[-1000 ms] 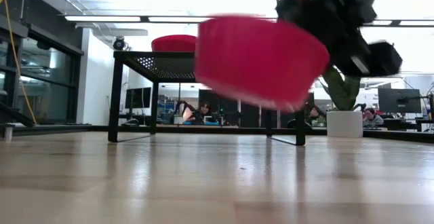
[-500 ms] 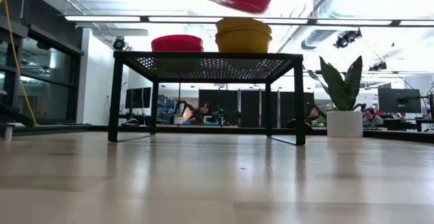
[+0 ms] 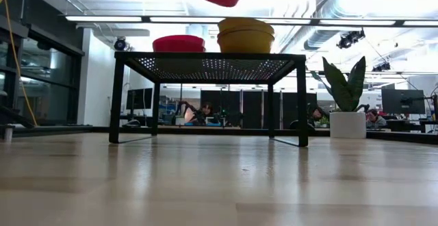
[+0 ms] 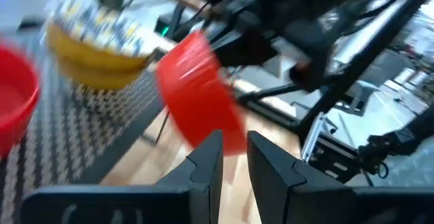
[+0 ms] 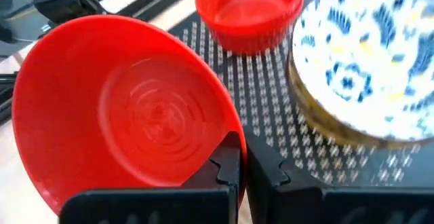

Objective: Pick & Place Mini bowls
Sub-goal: Stack the red bowl on top of the other red bowl on the shelf

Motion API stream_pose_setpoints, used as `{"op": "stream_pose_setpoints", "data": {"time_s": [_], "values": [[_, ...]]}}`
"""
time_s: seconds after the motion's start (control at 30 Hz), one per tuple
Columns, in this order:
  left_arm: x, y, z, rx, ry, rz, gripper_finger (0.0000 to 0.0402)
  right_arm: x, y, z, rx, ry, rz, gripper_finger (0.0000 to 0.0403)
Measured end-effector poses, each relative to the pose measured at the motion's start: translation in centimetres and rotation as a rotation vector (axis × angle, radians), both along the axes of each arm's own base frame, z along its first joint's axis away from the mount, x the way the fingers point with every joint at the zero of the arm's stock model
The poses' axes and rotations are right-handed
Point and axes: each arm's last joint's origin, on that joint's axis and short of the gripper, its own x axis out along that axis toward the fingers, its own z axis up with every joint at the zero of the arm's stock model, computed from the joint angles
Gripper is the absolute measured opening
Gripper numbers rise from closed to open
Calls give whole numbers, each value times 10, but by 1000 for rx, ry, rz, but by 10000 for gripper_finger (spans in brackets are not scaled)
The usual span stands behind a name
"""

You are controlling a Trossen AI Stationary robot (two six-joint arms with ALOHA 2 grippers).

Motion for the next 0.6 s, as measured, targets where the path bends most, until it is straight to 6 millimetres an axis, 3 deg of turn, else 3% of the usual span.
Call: {"op": "stream_pose_setpoints", "data": {"time_s": [0.27, 0.6], "values": [[11, -7, 14, 196, -140, -35, 65, 1, 5, 9, -291, -42, -37, 0], [38, -22, 0, 475, -133, -26, 65, 6, 17, 29, -638, -60, -98, 0]]}}
